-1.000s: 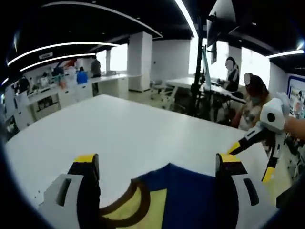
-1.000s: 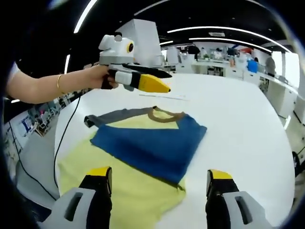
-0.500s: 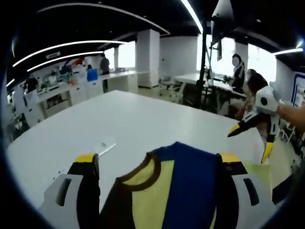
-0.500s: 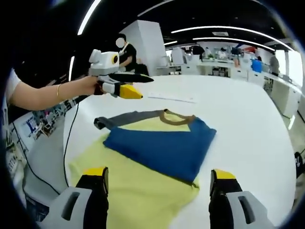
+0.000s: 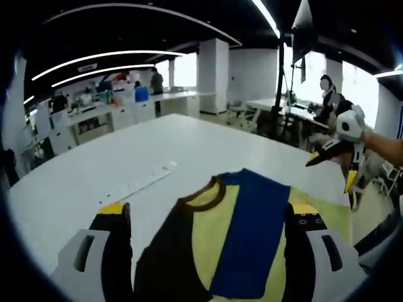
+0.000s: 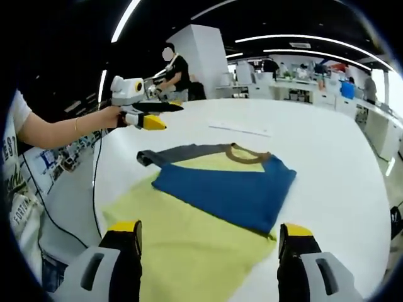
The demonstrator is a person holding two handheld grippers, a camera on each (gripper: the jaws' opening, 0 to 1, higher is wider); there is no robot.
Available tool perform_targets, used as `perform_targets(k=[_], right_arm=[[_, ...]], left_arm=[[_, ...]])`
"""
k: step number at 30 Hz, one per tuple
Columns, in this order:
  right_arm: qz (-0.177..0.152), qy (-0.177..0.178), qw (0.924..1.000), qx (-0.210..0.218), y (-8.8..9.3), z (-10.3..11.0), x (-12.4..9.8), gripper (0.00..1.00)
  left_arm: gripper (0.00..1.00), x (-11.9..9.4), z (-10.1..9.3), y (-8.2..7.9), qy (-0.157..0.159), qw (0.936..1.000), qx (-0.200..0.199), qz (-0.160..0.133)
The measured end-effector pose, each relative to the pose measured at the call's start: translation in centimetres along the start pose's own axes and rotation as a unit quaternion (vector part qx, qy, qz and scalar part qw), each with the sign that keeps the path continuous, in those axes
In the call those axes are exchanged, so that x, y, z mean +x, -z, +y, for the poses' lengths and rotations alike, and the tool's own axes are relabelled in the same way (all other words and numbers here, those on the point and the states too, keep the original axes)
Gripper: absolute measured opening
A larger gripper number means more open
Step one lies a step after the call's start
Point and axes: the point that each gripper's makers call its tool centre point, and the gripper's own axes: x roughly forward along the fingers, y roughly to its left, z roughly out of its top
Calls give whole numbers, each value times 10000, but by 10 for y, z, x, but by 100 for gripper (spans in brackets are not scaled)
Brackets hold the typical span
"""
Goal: Fold the garment on the visible template until the final outline fits inside the template.
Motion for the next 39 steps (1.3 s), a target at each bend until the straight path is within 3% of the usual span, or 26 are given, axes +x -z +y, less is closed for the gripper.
perform_targets(k=[17,28,36,39], right_arm=[[86,-138,9997,-196,1,23,-9,90],[87,-186,9994,-292,2,33,-15,90],[137,-154,9993,-303,6,35,-17,90],[111,-129,9995,-274,6,35,-18,88]], left_arm=[[99,-73,12,43,-511,9977,-453,41],[97,-116,36,83,-1118,9897,-886,144],[90,-138,53,115,-1486,9827,-1061,314],[85,-146,62,124,-1670,9782,-1209,239]])
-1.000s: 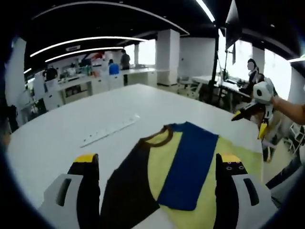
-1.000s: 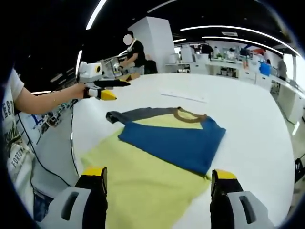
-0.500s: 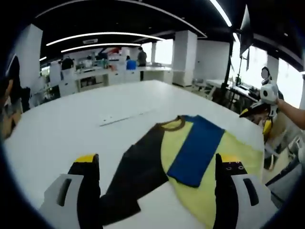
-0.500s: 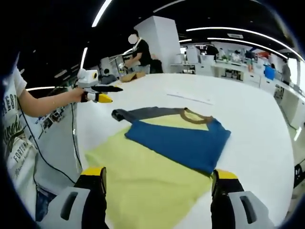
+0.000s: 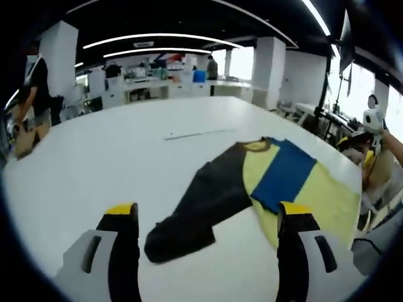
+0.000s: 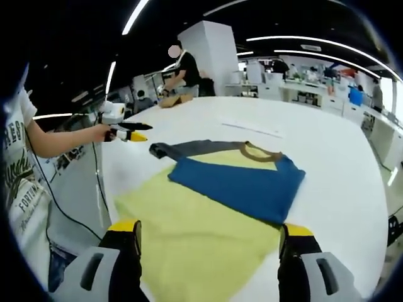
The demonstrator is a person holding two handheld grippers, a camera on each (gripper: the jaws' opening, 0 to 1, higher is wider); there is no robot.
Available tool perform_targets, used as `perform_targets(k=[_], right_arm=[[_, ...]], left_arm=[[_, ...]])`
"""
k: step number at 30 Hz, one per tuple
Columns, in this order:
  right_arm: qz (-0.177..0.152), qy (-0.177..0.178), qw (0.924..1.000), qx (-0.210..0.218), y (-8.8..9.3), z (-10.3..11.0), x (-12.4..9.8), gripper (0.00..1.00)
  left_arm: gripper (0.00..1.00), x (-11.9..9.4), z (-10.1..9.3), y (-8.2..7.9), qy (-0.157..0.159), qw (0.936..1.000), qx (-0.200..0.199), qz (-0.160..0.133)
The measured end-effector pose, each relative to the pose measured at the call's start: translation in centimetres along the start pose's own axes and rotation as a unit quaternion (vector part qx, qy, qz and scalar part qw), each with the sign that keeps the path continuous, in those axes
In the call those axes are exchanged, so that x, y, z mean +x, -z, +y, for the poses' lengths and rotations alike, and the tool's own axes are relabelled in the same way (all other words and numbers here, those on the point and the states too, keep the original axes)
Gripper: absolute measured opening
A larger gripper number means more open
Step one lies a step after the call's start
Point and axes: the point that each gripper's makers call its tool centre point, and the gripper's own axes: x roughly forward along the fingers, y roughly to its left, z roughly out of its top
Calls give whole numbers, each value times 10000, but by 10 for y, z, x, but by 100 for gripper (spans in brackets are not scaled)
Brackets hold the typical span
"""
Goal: Fold the garment on the visible template until the final outline fits inside the template.
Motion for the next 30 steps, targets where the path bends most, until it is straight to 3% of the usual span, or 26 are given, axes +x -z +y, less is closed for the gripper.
perform_targets(k=[9,14,19,30], right_arm=[[-30,9,10000,28,3,3,2,84],[-29,34,10000,55,3,4,2,84],[-12,108,9999,96,5,1,0,83],[15,210,9996,199,8,-2,2,79]], left_arm=[[68,-8,26,14,-333,9992,-218,4],[57,-6,38,34,-426,9984,-185,334],[42,-3,47,49,-519,9968,-393,459],[25,4,61,75,-650,9934,-491,807]])
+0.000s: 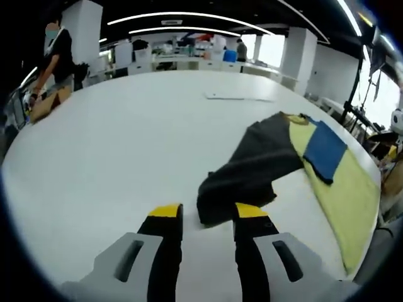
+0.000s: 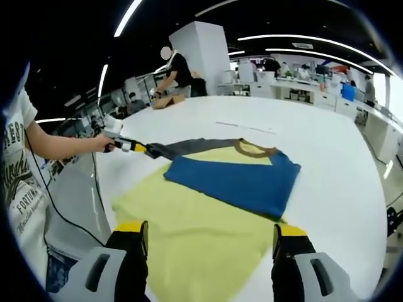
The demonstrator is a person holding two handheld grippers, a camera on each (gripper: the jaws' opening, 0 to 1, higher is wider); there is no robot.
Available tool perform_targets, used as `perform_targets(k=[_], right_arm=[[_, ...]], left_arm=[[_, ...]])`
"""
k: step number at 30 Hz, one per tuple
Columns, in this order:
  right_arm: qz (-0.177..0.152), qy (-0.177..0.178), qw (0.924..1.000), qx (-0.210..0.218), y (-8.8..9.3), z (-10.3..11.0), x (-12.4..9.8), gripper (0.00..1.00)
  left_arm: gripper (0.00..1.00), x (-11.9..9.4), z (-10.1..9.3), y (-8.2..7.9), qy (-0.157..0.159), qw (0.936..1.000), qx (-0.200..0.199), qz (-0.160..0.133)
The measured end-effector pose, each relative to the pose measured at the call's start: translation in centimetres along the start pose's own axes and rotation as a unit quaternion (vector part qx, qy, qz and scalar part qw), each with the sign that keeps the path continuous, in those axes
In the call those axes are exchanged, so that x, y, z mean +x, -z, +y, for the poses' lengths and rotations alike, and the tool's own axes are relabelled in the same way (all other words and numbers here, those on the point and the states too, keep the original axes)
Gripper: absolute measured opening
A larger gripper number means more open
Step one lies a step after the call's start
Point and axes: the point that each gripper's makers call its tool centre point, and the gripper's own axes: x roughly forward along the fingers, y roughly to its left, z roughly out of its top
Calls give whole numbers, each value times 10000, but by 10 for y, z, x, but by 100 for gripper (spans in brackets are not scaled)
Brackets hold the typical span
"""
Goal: Fold the garment on the visible template until the final outline fits inside the template.
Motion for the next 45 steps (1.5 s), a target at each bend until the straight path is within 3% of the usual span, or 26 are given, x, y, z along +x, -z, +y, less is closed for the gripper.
perform_targets(k=[5,8,13,17,20,23,27,34,38,41,45], right_arm=[[33,41,10000,-4,1,-2,1,78],[21,60,10000,13,1,-3,0,78],[48,91,9999,4,2,-4,0,78],[21,91,10000,16,1,-6,0,77],[16,110,9999,21,1,-8,-1,77],[24,118,9999,33,2,-9,-2,76],[3,94,10000,31,1,-7,-1,76],[-11,74,10000,51,2,-6,-1,75],[-32,92,9999,53,2,-7,-2,75],[-29,106,9999,80,4,-8,-3,75],[0,136,9999,92,6,-8,-5,74]], left_arm=[[14,3,4,10,-108,9995,-227,184],[3,1,0,7,-72,9996,-259,112],[0,-3,-4,2,-124,9996,-238,37],[0,-11,-11,-8,-121,9997,-203,-76],[0,-19,-23,-26,-59,9990,-218,-390],[0,-24,-32,-35,-21,9986,-166,-492],[0,-27,-52,-50,106,9974,-164,-690],[0,-19,-109,-65,561,9948,82,-846],[0,-9,-137,-61,785,9928,464,-774],[0,0,-156,-58,952,9915,366,-812],[0,15,-180,-43,1244,9898,374,-583]])
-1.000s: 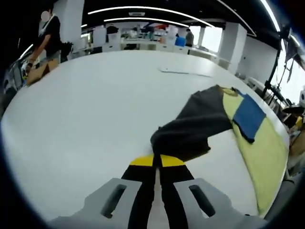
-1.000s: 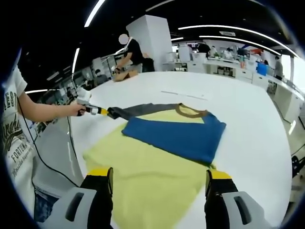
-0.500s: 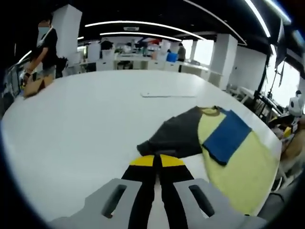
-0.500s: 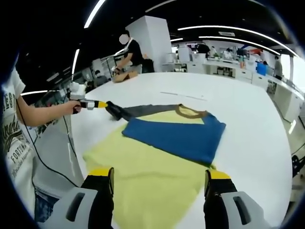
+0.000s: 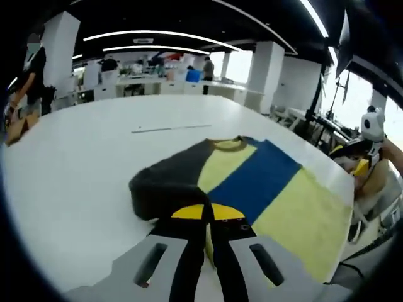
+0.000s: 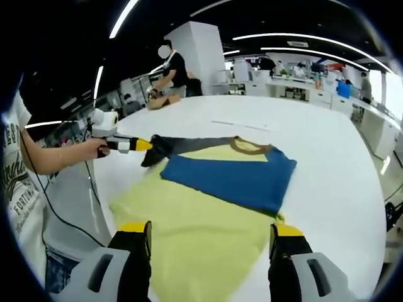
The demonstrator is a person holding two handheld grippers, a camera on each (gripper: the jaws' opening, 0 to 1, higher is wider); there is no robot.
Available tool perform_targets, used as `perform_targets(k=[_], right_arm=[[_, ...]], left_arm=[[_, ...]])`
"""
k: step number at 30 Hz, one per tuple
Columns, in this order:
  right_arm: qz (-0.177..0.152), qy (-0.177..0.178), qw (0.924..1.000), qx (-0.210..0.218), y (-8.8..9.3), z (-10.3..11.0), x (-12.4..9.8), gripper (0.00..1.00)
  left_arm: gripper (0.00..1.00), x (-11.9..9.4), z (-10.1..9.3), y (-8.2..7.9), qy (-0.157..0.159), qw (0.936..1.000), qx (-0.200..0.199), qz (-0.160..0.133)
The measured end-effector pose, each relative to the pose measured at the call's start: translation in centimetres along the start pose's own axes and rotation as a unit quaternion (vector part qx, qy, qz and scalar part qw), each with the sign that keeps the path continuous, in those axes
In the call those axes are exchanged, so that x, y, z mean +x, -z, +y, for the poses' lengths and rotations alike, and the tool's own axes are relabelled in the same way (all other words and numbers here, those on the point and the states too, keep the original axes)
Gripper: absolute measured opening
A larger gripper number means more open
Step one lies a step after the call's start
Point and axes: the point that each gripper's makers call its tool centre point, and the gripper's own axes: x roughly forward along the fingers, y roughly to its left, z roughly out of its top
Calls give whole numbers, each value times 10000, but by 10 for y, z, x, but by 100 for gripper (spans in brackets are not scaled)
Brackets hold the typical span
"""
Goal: Fold the garment on the visible template until the final outline fits inside the template.
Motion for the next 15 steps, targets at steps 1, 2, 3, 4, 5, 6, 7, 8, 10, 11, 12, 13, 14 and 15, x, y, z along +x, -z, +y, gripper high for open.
perform_targets(k=[1,2,3,4,5,6,7,8,10,11,12,13,14,15], right_arm=[[-2,3,10000,1,0,0,0,74],[-3,6,10000,4,0,0,-1,74],[-6,15,10000,15,1,0,-1,74],[-8,22,10000,18,1,0,-2,74],[-10,27,10000,20,1,-1,-2,75],[-12,29,10000,32,2,-1,-2,75],[-12,28,10000,40,2,0,-3,75],[-10,21,10000,50,3,0,-3,75],[-2,14,10000,54,4,1,-2,76],[4,5,10000,43,5,2,-3,76],[2,-4,10000,27,5,3,-3,77],[-5,-11,10000,16,4,3,-3,77],[-10,-21,10000,8,5,3,-3,78],[-11,-29,10000,3,5,4,-3,78]], left_arm=[[0,3,-2,3,28,10000,29,50],[0,7,-6,7,46,9999,106,94],[0,10,-5,10,42,9999,96,138],[0,14,-6,15,85,9997,37,210],[0,16,-7,18,112,9996,21,244],[0,18,-8,21,95,9996,12,271],[0,21,-10,25,102,9995,18,310],[0,22,-11,26,110,9994,21,326],[0,25,-12,31,115,9991,40,402],[0,27,-13,35,140,9987,31,488],[0,27,-14,37,152,9985,23,526],[0,27,-14,38,170,9985,21,528],[0,27,-15,38,179,9984,22,538],[0,28,-16,39,194,9983,30,556]])
